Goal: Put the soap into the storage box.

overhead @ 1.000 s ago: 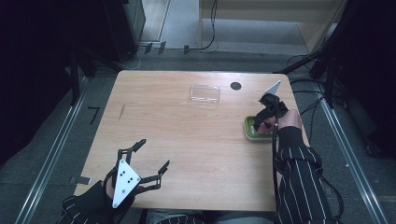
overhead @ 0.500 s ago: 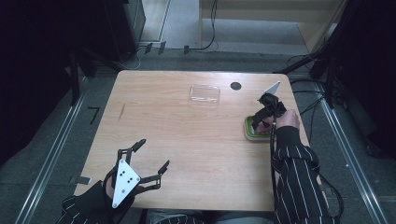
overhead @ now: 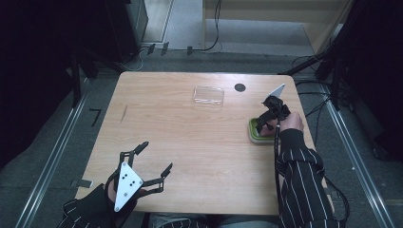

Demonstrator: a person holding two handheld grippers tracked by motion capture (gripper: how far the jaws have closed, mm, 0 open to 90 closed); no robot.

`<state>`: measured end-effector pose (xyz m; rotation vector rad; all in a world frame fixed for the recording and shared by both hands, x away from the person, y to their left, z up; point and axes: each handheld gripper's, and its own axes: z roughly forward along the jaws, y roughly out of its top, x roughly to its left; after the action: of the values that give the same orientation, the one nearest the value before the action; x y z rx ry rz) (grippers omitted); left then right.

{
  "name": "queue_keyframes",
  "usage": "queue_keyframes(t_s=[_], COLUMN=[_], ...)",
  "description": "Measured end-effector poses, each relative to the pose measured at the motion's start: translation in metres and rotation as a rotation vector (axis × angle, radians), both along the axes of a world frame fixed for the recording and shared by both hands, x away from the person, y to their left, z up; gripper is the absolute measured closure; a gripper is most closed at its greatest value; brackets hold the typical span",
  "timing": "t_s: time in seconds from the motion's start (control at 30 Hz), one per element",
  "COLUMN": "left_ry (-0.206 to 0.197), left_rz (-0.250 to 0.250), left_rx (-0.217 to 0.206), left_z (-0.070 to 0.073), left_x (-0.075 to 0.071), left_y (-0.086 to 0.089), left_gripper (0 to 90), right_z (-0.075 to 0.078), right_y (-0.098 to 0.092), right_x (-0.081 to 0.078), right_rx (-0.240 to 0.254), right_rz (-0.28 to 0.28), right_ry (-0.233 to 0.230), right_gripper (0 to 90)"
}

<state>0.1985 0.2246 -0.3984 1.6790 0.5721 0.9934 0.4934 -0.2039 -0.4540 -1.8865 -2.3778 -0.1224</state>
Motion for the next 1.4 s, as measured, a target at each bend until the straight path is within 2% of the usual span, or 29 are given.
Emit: queue_keyframes(t_s=[0.57,0.87,0.97,1.03,1.1,1.23,1.4], left_ry=[0.000,0.000,-0.001,-0.001,-0.001,-0.001,-0.002], left_rz=[0.001,0.005,0.002,0.001,0.002,0.005,0.005], left_rx=[0.000,-0.008,-0.001,0.002,0.002,-0.002,-0.003], left_z=[0.000,0.000,0.000,0.000,0.000,0.000,0.000], left_x=[0.000,0.000,0.000,0.000,0.000,0.000,-0.001], left_y=[0.000,0.001,0.000,0.000,0.000,0.001,0.001], left_gripper=[13.6,13.6,13.6,13.6,13.6,13.6,13.6], right_z=[-0.004,0.000,0.004,0.005,0.009,0.014,0.019], right_y=[0.002,0.003,0.003,0.004,0.005,0.009,0.016], right_x=[-0.001,-0.001,-0.003,-0.004,-0.006,-0.008,-0.013], right_rx=[-0.024,-0.029,-0.033,-0.036,-0.038,-0.041,-0.056], right_rz=[-0.011,-0.009,0.010,0.010,0.025,0.034,0.074], right_ry=[-0.015,-0.023,-0.053,-0.055,-0.067,-0.067,-0.078], right_gripper=[13.3,12.7,10.6,9.9,4.6,1.6,0.0])
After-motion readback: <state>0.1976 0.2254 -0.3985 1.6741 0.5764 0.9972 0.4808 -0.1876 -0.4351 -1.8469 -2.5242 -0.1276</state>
